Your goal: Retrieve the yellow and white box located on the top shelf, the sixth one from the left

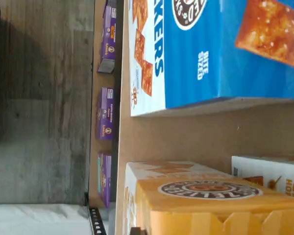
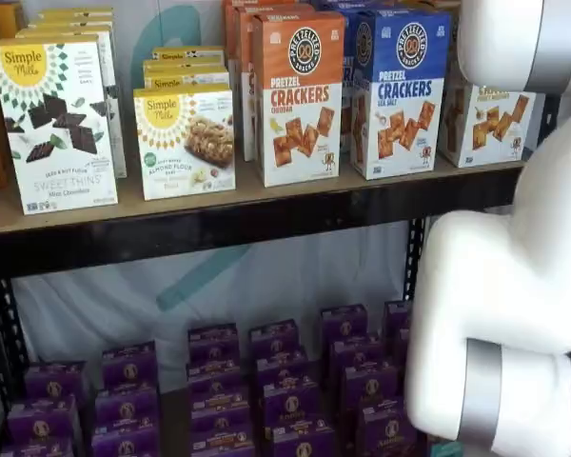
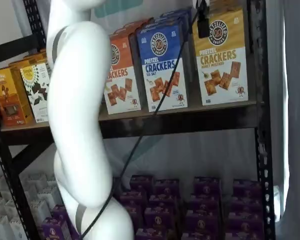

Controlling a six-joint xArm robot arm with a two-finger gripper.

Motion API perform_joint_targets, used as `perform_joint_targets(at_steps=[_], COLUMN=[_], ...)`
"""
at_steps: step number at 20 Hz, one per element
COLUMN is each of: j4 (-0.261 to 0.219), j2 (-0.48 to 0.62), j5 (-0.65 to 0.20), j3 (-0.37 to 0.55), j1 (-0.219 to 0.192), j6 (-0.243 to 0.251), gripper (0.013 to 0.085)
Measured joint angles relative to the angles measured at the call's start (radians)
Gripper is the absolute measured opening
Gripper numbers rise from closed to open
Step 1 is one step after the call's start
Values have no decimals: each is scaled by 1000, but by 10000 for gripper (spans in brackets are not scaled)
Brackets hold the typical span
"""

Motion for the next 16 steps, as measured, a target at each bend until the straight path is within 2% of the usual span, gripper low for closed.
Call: perform_joint_targets(at_steps=[3,16], j4=[4,9], j2=[2,-15], j5=[2,-8], j3=[-3,13], j1=[-1,-9], j6=[1,-6], gripper=[610,610])
